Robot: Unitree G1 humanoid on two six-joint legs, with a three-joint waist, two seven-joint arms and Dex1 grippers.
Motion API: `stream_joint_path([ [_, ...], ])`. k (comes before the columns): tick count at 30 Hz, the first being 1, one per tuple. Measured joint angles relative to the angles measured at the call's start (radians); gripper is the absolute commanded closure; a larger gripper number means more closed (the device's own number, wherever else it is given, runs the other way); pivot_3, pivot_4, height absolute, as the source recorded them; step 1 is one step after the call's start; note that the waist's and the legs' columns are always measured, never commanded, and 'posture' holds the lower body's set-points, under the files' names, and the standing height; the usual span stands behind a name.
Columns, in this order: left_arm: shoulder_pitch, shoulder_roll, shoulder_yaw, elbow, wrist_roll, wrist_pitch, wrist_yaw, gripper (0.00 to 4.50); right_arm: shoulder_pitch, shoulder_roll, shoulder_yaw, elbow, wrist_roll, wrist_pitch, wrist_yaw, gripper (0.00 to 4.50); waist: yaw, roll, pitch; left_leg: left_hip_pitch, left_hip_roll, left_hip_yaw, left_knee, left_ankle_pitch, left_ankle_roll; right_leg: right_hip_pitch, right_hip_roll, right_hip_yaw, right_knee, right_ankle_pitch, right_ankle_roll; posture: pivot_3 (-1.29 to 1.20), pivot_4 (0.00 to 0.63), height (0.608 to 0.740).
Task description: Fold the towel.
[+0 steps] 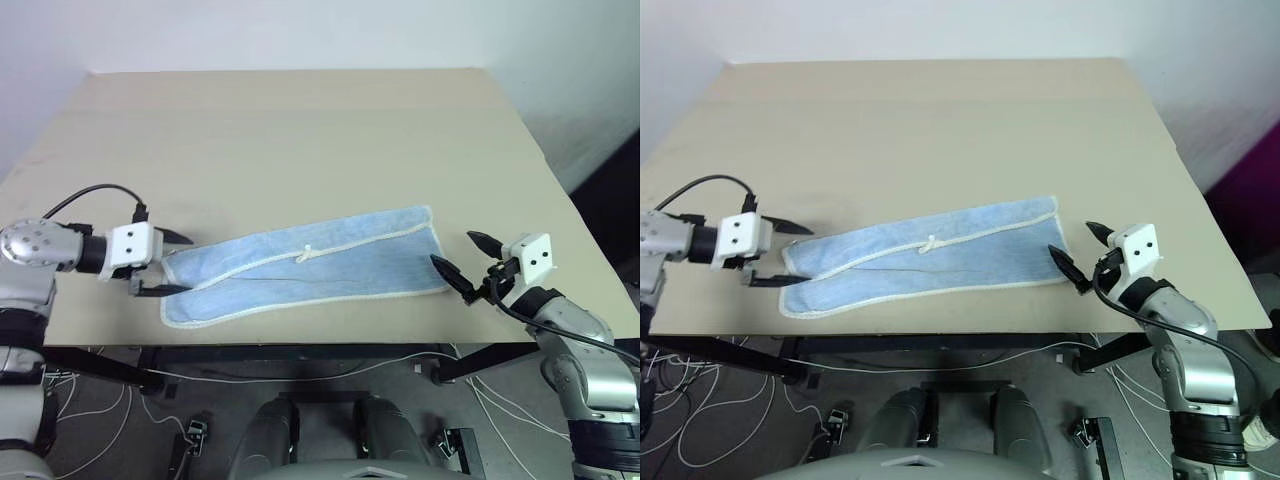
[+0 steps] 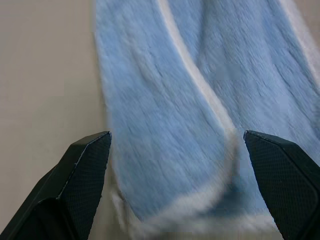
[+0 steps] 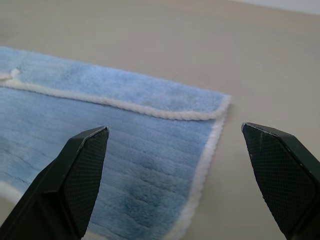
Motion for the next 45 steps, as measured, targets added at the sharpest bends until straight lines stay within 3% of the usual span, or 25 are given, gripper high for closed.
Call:
stream_joint_path([
  [10, 0.128, 0.052, 0.039, -0.060, -0.004, -0.053, 0.040, 0.06, -0.074, 0.036, 0.074, 0.024, -0.005, 0.000, 0.018, 0.00, 0.007, 0.000, 0.000, 0.000, -0.001, -0.001, 0.001, 0.000, 0.000, 0.001, -0.001, -0.001, 0.000, 0.000, 0.000, 0.00, 0.150, 0.740],
  [24, 0.056, -0.002, 0.036, -0.043, -0.039, -0.020, 0.086, 0.06, -0.078, 0.043, 0.087, 0.040, -0.005, -0.002, 0.025, 0.00, 0.008, 0.000, 0.000, 0.000, -0.001, 0.000, 0.001, 0.000, 0.000, 0.001, 0.000, -0.001, 0.000, 0.000, 0.000, 0.00, 0.150, 0.740],
  [30, 0.005, -0.052, 0.016, 0.053, 0.037, -0.122, 0.154, 0.06, -0.064, 0.046, 0.087, 0.039, -0.005, -0.003, 0.010, 0.00, 0.004, 0.000, 0.000, 0.000, -0.001, 0.000, 0.001, 0.000, 0.000, 0.001, 0.000, -0.001, 0.000, 0.000, 0.000, 0.00, 0.150, 0.740],
  [40, 0.006, -0.057, 0.009, 0.105, 0.045, -0.177, 0.094, 0.06, -0.063, 0.047, 0.082, 0.039, -0.006, -0.008, 0.002, 0.00, 0.006, 0.000, 0.000, 0.000, -0.001, 0.000, 0.001, 0.000, 0.000, 0.001, 0.000, -0.001, 0.000, 0.000, 0.000, 0.00, 0.150, 0.740],
  [45, -0.044, -0.057, -0.012, 0.166, 0.127, -0.296, 0.178, 0.06, -0.063, 0.049, 0.083, 0.039, -0.006, -0.010, -0.002, 0.00, 0.007, 0.000, 0.000, 0.000, -0.001, 0.000, 0.001, 0.000, 0.000, 0.001, 0.000, -0.001, 0.000, 0.000, 0.000, 0.00, 0.150, 0.740],
])
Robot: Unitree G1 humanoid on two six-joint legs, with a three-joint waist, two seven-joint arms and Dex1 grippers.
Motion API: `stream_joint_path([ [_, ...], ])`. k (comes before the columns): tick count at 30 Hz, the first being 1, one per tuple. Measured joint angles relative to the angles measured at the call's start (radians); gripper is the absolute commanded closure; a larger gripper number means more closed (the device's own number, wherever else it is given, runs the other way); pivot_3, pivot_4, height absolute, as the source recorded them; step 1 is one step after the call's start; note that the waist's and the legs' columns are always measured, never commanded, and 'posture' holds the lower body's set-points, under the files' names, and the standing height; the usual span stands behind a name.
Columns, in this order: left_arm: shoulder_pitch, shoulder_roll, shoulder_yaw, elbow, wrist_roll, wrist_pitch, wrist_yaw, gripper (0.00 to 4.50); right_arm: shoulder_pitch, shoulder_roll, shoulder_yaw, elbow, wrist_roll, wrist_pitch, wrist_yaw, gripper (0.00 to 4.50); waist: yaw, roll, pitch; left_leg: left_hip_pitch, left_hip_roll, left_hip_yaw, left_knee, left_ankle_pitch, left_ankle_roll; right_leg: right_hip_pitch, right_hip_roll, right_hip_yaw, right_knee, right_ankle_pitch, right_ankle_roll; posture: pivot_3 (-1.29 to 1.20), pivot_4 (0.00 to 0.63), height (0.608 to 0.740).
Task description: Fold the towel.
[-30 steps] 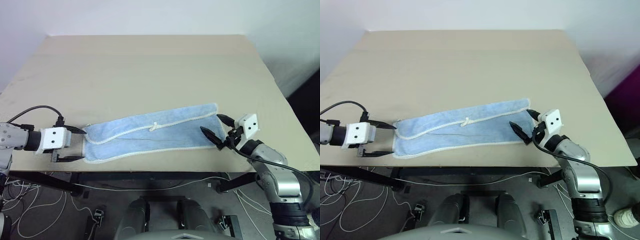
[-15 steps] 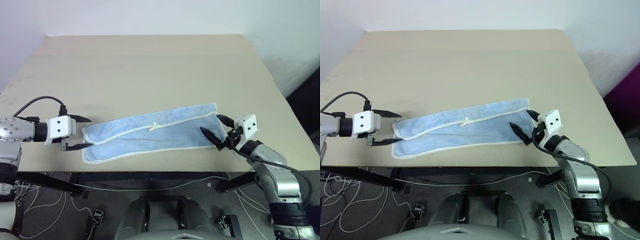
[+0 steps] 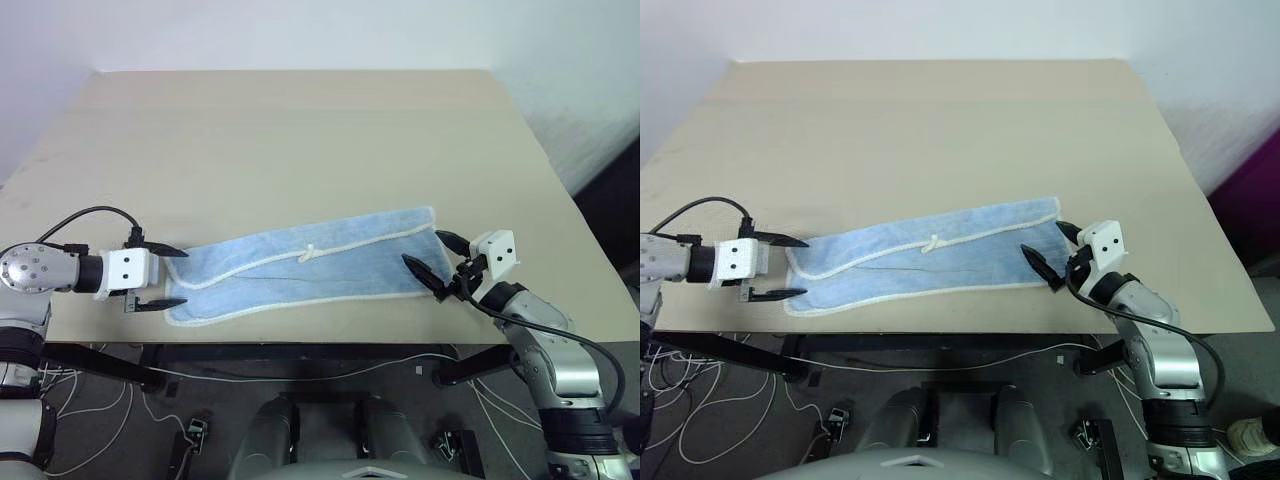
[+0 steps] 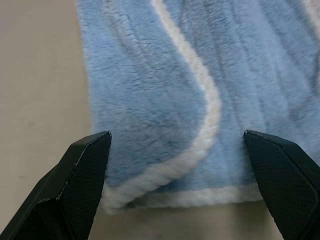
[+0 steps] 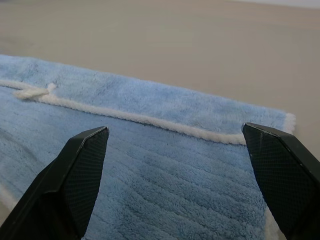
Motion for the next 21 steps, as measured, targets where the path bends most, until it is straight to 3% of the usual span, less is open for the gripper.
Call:
stream_joint_path([
  [3, -0.006, -0.005, -0.007, 0.013, 0.004, -0.025, 0.012, 0.62, 0.000, -0.002, 0.000, -0.001, 0.001, 0.000, 0.006, 0.00, 0.000, 0.000, 0.000, 0.000, 0.000, 0.000, 0.000, 0.000, 0.000, 0.000, 0.000, 0.000, 0.000, 0.000, 0.000, 0.00, 0.150, 0.740],
  [13, -0.001, -0.027, -0.013, -0.003, -0.019, -0.028, -0.004, 3.89, 0.001, -0.035, -0.010, -0.006, 0.003, 0.003, 0.051, 0.00, -0.002, 0.000, 0.000, 0.000, 0.000, 0.000, 0.000, 0.000, 0.000, 0.000, 0.000, 0.000, 0.000, 0.000, 0.000, 0.00, 0.150, 0.740],
  [20, 0.040, -0.028, -0.006, -0.060, -0.070, 0.048, -0.026, 3.89, -0.004, -0.036, -0.009, -0.006, 0.000, 0.003, 0.056, 0.00, -0.002, 0.000, 0.000, 0.000, 0.000, 0.000, 0.000, 0.000, 0.000, 0.000, 0.000, 0.000, 0.000, 0.000, 0.000, 0.00, 0.150, 0.740],
  [21, 0.045, -0.029, -0.003, -0.075, -0.090, 0.075, -0.030, 4.08, -0.007, -0.040, -0.008, -0.006, -0.001, 0.003, 0.060, 0.00, -0.002, 0.000, 0.000, 0.000, 0.000, 0.000, 0.000, 0.000, 0.000, 0.000, 0.000, 0.000, 0.000, 0.000, 0.000, 0.00, 0.150, 0.740],
])
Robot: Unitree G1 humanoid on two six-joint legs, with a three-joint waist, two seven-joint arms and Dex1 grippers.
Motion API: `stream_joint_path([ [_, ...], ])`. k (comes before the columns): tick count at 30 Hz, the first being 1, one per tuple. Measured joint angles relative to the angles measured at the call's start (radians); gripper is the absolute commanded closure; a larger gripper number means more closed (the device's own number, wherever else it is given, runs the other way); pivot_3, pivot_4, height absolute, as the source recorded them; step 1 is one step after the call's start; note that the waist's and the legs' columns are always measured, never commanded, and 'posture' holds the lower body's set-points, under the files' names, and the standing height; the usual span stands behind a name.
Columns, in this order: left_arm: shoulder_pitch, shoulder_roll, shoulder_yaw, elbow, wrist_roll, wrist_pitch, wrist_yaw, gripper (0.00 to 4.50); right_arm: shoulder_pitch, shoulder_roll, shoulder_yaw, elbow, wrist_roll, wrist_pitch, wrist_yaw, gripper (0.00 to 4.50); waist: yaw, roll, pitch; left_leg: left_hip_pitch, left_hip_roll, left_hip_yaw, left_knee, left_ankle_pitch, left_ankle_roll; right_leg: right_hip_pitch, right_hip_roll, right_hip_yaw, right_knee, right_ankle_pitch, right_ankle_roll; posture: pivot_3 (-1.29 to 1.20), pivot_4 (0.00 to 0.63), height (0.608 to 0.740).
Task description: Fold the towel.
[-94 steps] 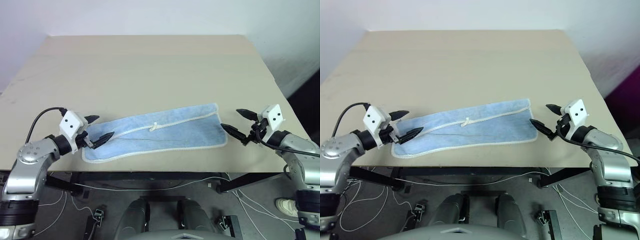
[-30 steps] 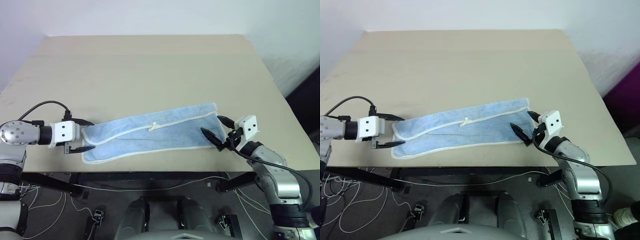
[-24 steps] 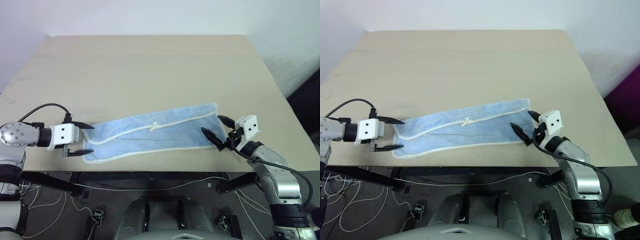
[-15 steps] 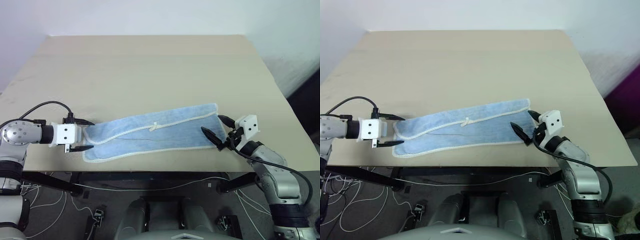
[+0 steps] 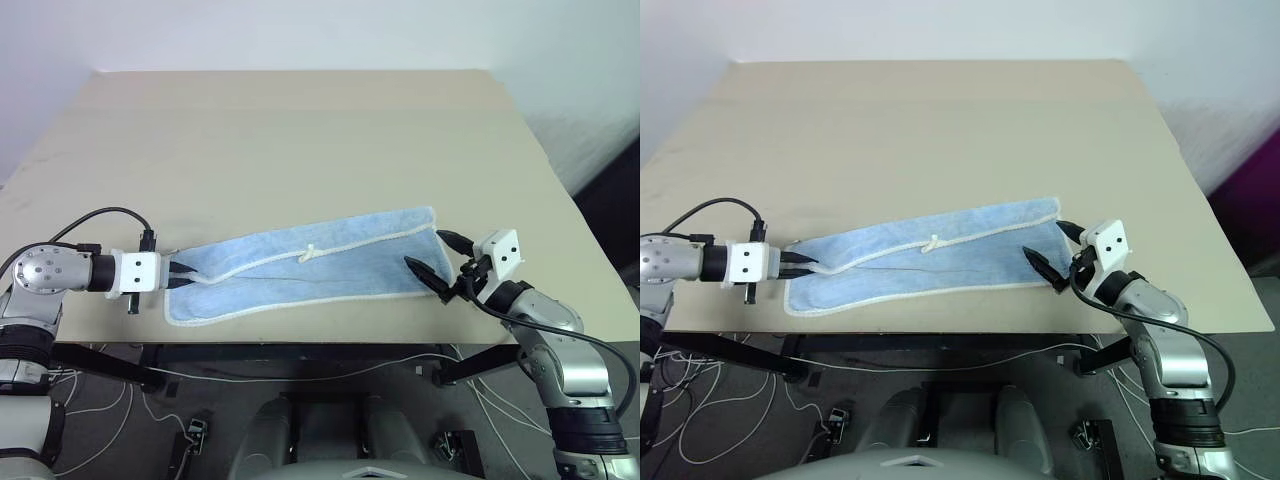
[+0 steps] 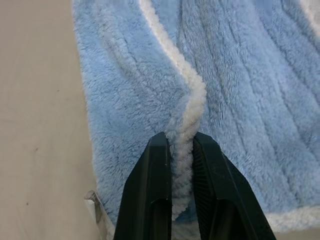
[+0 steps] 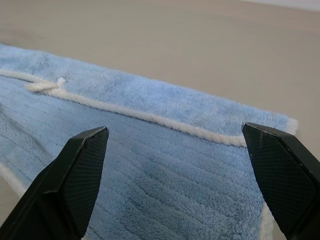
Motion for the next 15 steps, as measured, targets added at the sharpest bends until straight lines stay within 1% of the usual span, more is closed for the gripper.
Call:
stream_joint_path([
  [2, 0.009, -0.003, 0.019, -0.027, -0.052, 0.043, -0.017, 4.45, -0.017, -0.015, 0.004, 0.001, -0.006, 0.000, 0.011, 0.00, 0.000, 0.000, 0.000, 0.000, 0.000, 0.000, 0.000, 0.000, 0.000, 0.000, 0.000, 0.000, 0.000, 0.000, 0.000, 0.00, 0.150, 0.740],
  [3, 0.015, -0.005, 0.035, -0.043, -0.084, 0.063, -0.030, 4.48, -0.031, -0.024, 0.004, 0.004, -0.010, 0.000, 0.016, 0.00, -0.001, 0.000, 0.000, 0.000, 0.000, 0.000, 0.000, 0.000, 0.000, 0.000, 0.000, 0.000, 0.000, 0.000, 0.000, 0.00, 0.150, 0.740],
  [4, 0.020, -0.005, 0.045, -0.055, -0.106, 0.075, -0.038, 4.48, -0.046, -0.035, 0.008, 0.007, -0.020, -0.006, 0.023, 0.00, -0.001, 0.000, 0.000, 0.000, 0.000, 0.000, 0.000, 0.000, 0.000, 0.000, 0.000, 0.000, 0.000, 0.000, 0.000, 0.00, 0.150, 0.740],
  [7, 0.040, -0.005, 0.054, -0.073, -0.113, 0.090, -0.026, 4.48, -0.103, -0.090, 0.035, 0.050, -0.080, -0.051, 0.051, 0.00, -0.002, 0.000, 0.000, 0.000, 0.000, 0.000, 0.000, 0.000, 0.000, 0.000, 0.000, 0.000, 0.000, 0.000, 0.000, 0.00, 0.150, 0.740],
  [11, 0.070, -0.006, 0.056, -0.092, -0.101, 0.115, 0.013, 4.48, -0.217, -0.148, 0.079, 0.184, -0.202, -0.153, 0.059, 0.00, -0.003, 0.000, 0.000, 0.000, 0.000, 0.001, 0.000, 0.000, 0.000, 0.000, 0.000, 0.000, 0.000, 0.000, 0.000, 0.00, 0.150, 0.740],
  [15, 0.115, -0.013, 0.061, -0.158, -0.101, 0.149, 0.050, 4.48, -0.342, -0.207, 0.171, 0.409, -0.397, -0.361, 0.016, 0.00, 0.000, 0.000, 0.000, 0.000, 0.000, 0.001, 0.000, 0.000, 0.000, -0.001, 0.000, 0.000, 0.000, 0.000, 0.000, 0.00, 0.150, 0.740],
])
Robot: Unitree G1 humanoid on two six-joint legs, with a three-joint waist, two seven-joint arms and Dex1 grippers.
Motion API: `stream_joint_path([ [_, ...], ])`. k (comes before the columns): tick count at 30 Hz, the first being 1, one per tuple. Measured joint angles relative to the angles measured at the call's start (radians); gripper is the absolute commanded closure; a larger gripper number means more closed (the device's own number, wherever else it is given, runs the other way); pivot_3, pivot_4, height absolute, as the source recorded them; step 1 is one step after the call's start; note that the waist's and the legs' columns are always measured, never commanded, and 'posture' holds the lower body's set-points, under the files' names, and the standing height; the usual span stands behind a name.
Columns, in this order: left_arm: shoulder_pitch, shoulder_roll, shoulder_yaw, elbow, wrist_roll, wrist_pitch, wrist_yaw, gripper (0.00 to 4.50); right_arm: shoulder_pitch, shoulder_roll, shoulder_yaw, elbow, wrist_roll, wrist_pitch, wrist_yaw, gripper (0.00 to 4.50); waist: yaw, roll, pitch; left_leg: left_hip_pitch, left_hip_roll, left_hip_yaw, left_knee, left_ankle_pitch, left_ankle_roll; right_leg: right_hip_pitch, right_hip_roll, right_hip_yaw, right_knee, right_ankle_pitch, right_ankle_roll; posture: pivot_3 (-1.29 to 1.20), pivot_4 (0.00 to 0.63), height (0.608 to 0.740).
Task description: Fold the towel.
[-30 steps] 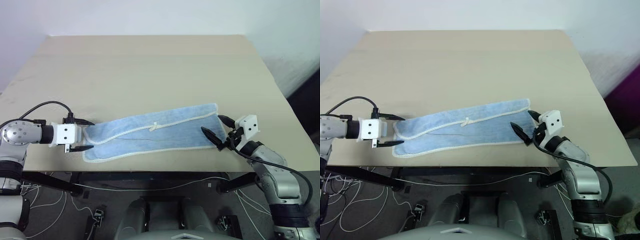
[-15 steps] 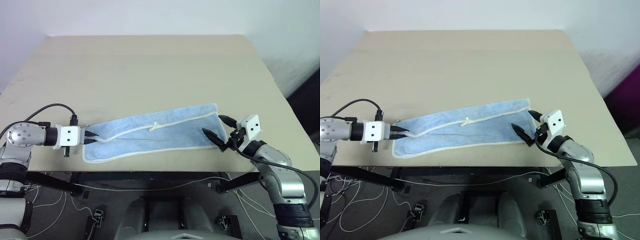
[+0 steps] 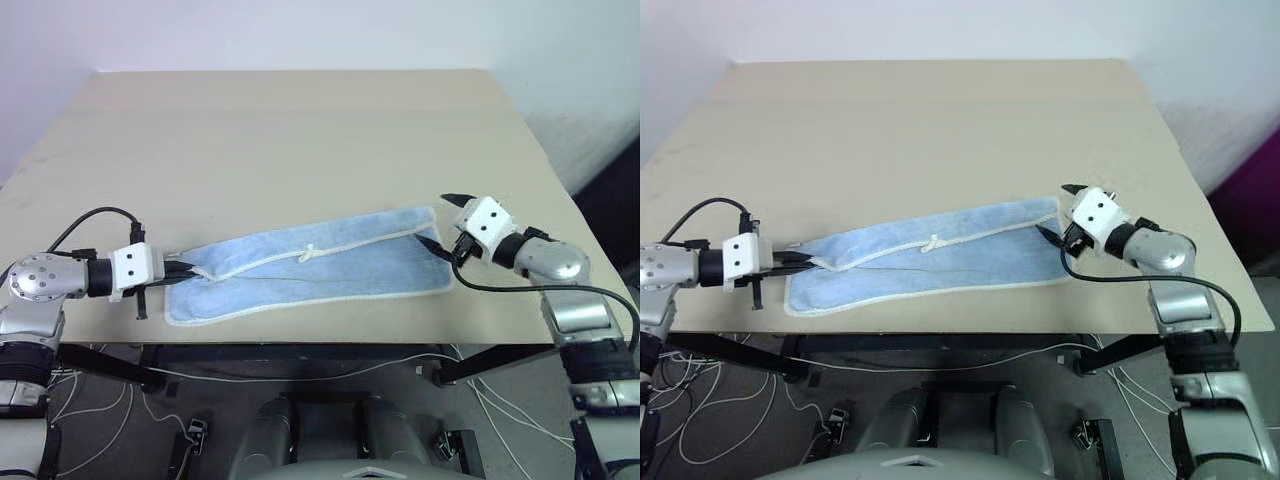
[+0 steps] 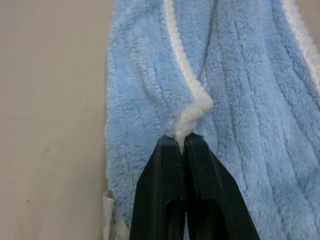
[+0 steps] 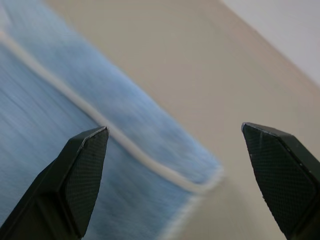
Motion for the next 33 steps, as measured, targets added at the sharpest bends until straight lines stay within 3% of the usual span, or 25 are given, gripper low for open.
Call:
stream_joint_path([
  [4, 0.040, -0.005, 0.004, -0.075, 0.001, 0.045, 0.038, 4.48, -0.085, -0.035, 0.080, 0.223, -0.163, -0.204, -0.066, 0.00, -0.003, 0.000, 0.000, 0.000, 0.000, 0.001, 0.000, 0.000, 0.000, 0.000, 0.000, 0.001, 0.000, 0.000, 0.000, 0.00, 0.150, 0.740],
  [10, 0.090, -0.006, 0.017, -0.155, 0.000, 0.100, 0.082, 4.48, -0.189, -0.047, 0.135, 0.422, -0.280, -0.381, -0.150, 0.00, -0.007, 0.000, 0.000, 0.000, 0.000, 0.001, -0.001, 0.000, 0.000, -0.001, 0.000, 0.001, 0.000, 0.000, 0.000, 0.00, 0.150, 0.740],
  [22, 0.131, -0.006, 0.024, -0.210, -0.001, 0.144, 0.114, 4.48, -0.305, -0.020, 0.214, 0.615, -0.403, -0.522, -0.296, 0.00, -0.007, 0.001, 0.000, 0.000, 0.000, 0.001, -0.001, 0.000, 0.000, -0.001, 0.000, 0.002, 0.000, 0.000, 0.000, 0.00, 0.150, 0.740],
  [33, 0.159, -0.006, 0.045, -0.233, -0.001, 0.163, 0.130, 4.50, -0.315, -0.014, 0.242, 0.646, -0.422, -0.571, -0.294, 3.68, -0.007, 0.001, 0.000, 0.000, 0.000, 0.001, -0.001, 0.000, 0.000, -0.001, 0.000, 0.002, 0.000, 0.000, 0.000, 0.00, 0.150, 0.740],
])
